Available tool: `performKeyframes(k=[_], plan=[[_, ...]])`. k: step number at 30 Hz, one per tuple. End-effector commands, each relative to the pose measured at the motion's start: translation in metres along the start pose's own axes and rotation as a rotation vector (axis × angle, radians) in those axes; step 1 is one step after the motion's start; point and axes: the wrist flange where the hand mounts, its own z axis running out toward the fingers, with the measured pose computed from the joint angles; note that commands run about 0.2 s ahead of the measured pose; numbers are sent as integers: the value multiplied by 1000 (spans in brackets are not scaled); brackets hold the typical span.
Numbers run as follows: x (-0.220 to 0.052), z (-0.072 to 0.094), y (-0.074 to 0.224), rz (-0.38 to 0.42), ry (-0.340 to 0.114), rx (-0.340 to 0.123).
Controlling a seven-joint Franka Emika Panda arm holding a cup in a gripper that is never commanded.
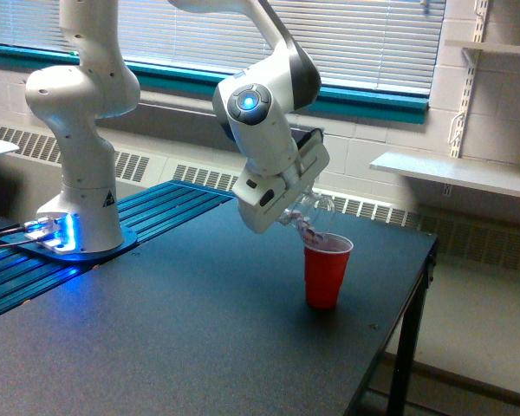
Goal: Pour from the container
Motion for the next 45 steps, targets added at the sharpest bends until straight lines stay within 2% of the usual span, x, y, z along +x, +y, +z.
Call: performKeyframes(k=[1,32,35,42,45], plan=[[5,-7,-2,17,-6,22],[15,-14,-9,61,-26,66],[23,-22,-4,82,-32,93],[6,-17,-15,53,-9,77],[-1,-19,-15,39,-4,87]])
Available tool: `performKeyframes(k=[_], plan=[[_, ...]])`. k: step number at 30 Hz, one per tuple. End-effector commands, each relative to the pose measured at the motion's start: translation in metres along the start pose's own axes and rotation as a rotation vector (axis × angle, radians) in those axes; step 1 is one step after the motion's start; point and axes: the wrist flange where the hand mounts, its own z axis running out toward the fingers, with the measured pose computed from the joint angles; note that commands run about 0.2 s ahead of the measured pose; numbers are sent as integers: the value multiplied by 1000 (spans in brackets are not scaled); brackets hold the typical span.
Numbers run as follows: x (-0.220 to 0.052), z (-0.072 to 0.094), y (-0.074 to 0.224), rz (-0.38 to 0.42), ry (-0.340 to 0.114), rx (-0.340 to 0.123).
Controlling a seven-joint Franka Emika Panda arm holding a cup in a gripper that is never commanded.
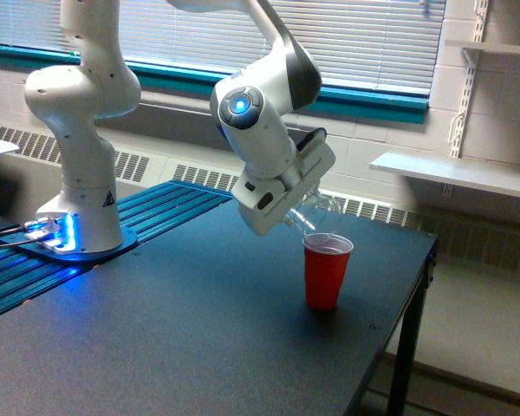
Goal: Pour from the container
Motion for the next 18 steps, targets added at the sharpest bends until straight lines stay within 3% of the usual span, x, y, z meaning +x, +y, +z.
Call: performKeyframes(k=[1,9,18], plan=[[-19,-2,-7,-21,15,15],[-43,-11,-10,-36,20,26],[-89,-22,-6,-86,25,38]])
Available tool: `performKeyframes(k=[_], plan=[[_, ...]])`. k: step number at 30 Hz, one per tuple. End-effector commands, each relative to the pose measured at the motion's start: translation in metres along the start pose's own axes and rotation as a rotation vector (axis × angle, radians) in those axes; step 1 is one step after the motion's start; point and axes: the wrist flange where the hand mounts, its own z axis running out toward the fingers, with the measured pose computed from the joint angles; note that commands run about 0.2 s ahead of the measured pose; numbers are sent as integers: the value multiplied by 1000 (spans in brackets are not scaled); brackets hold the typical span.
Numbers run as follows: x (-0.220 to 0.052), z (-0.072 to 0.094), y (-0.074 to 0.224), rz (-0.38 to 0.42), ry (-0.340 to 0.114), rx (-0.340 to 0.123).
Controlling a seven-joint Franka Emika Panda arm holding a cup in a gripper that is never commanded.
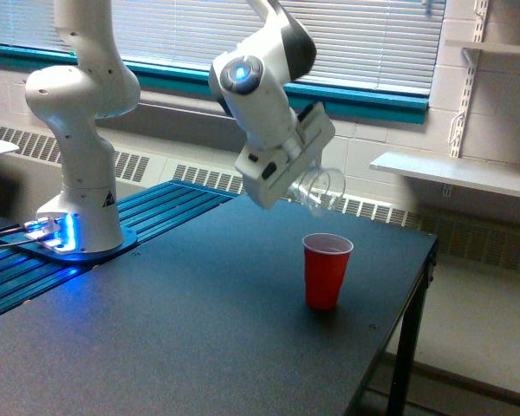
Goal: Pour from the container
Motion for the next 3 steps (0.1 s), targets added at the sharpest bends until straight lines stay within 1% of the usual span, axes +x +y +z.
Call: performKeyframes(k=[1,3], plan=[[-34,-6,0,-10,5,6],[-36,-7,2,-9,5,5]])
